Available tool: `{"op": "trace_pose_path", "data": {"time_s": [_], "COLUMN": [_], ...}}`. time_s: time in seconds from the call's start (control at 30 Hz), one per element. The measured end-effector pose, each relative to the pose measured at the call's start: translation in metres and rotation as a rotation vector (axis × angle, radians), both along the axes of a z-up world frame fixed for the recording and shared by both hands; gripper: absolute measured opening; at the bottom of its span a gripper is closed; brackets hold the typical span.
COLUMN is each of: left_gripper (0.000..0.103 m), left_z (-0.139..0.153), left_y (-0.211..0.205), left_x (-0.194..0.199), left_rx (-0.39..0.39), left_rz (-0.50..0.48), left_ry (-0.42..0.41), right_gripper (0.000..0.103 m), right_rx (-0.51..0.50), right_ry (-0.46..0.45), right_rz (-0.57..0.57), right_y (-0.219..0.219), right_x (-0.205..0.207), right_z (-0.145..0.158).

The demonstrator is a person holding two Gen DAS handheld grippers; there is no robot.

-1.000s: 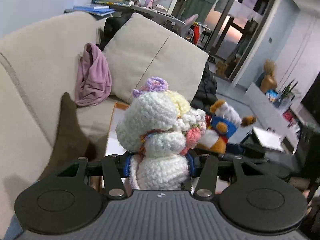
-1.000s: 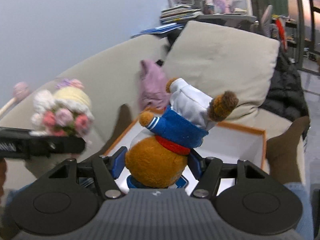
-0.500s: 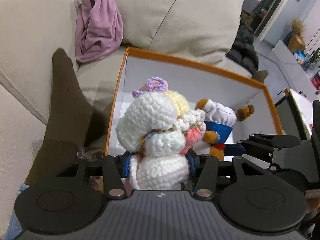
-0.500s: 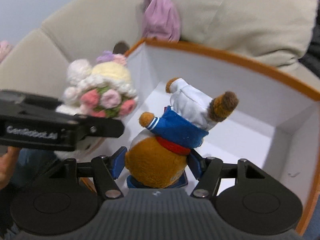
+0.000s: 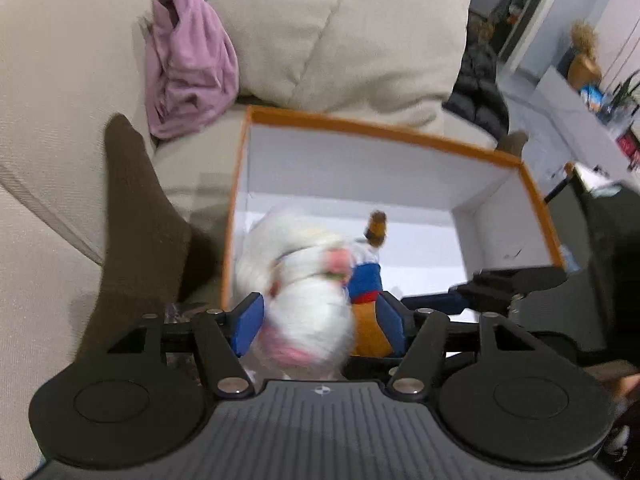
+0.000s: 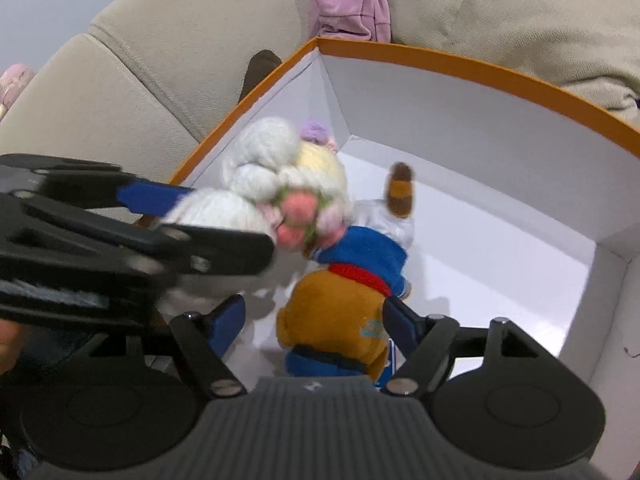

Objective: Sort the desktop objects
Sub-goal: 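Grasp the white sheep plush with left gripper while right grasps the sailor bear, then lower both plushes into the orange box and open both grippers, then grasp the dark perfume box with the left gripper and lift it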

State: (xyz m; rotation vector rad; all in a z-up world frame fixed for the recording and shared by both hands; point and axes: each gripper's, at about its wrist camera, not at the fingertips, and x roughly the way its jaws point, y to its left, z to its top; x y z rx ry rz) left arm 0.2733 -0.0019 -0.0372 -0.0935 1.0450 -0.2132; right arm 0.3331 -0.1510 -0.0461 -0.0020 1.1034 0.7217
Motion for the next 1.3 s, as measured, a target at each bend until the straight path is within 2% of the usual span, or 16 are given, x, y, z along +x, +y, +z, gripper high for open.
{"op": "trace_pose_path", "data": {"time_s": [0.2,0.3,0.43,0.5,0.63,0.7,0.8,0.93,1.0,1.17,1.3], "left_gripper": [0.073,0.073,0.073,0.073,0.073,0.073,0.073,0.073,0.073,0.073,0.073], "left_z": [0.034,0.034,0.022,0.014,-0.006,-0.012,-0.012,0.003,0.005,-0.016,-0.045], "left_y": [0.029,0.041,0.055,0.062,0.069,0.072,0.070,0.070,0.067,0.047,0.018], "left_x": [-0.023,-0.026,-0.025,-0.025,-0.026,-0.027,-0.034,-0.054,-0.060,-0.072,-0.080], "left_rx": [-0.041,-0.030,-0.036,-0.042,0.001,-0.005,0.011,0.067,0.120,0.313,0.515], "left_rz": [0.051,0.089,0.132,0.154,0.160,0.142,0.083,-0.068,-0.135,-0.242,-0.425], "left_ry": [-0.130,-0.121,-0.089,-0.071,-0.018,-0.006,-0.033,-0.129,-0.123,-0.074,-0.079], "right_gripper": [0.076,0.073,0.072,0.072,0.072,0.072,0.070,0.070,0.070,0.070,0.070], "right_rx": [-0.001,0.038,0.149,0.150,0.090,0.057,0.060,0.113,0.129,0.176,0.129], "right_ry": [0.005,0.033,0.156,0.184,0.137,0.103,0.067,0.010,-0.013,-0.033,-0.174], "right_rz": [-0.029,-0.079,-0.186,-0.219,-0.200,-0.179,-0.149,-0.119,-0.107,-0.140,-0.183], "right_y": [-0.004,-0.011,-0.019,-0.014,0.008,0.017,0.011,-0.015,-0.029,-0.058,-0.061], "right_x": [0.001,0.005,0.021,0.026,0.028,0.025,0.019,-0.002,-0.017,-0.059,-0.088], "right_z": [0.004,0.008,0.005,0.001,0.002,0.003,0.008,0.021,0.028,0.036,0.044]}}
